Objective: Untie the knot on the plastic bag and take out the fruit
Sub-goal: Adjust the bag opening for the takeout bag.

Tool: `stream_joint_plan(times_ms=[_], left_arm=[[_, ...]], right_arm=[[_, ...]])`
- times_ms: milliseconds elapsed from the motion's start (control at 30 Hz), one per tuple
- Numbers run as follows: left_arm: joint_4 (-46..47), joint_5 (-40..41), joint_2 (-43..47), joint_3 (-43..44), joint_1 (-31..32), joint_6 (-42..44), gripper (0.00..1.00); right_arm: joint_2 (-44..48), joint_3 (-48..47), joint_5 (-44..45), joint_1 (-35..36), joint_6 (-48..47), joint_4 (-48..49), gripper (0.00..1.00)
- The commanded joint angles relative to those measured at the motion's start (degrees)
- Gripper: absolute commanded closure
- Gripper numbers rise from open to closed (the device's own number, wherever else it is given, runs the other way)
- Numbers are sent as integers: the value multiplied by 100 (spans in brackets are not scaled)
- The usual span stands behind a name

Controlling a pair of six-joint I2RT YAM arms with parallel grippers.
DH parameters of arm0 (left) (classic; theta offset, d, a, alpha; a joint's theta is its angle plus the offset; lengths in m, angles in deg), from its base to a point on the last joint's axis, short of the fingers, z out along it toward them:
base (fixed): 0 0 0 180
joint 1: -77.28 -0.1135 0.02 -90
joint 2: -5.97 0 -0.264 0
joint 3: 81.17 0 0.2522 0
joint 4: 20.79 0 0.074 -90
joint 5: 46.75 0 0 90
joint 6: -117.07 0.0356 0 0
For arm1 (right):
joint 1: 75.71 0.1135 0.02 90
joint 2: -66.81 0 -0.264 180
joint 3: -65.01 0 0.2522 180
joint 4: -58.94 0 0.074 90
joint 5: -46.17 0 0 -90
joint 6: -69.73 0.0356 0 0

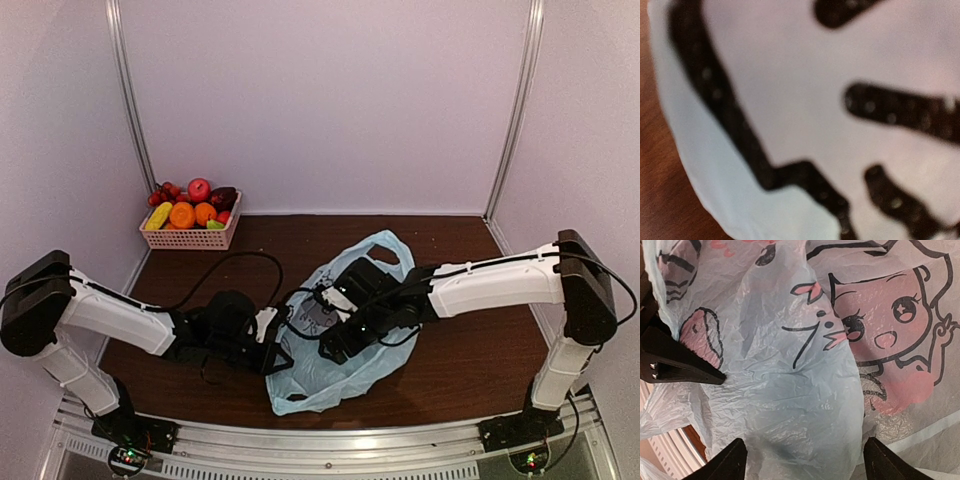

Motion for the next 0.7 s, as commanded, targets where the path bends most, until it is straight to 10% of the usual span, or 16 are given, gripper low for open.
stream_joint_plan(times_ms=[0,133,333,667], left_arm=[[27,55,-87,155,19,99,100],[-12,55,-87,173,13,103,100],[-3,77,-87,178,19,110,100],[16,136,-87,187,19,57,100]], right_arm=[[-94,41,174,50,-89,20,21],[-17,63,169,122,-98,31,38],[187,201,218,203,7,140,90],[174,39,-69,698,97,478,100]])
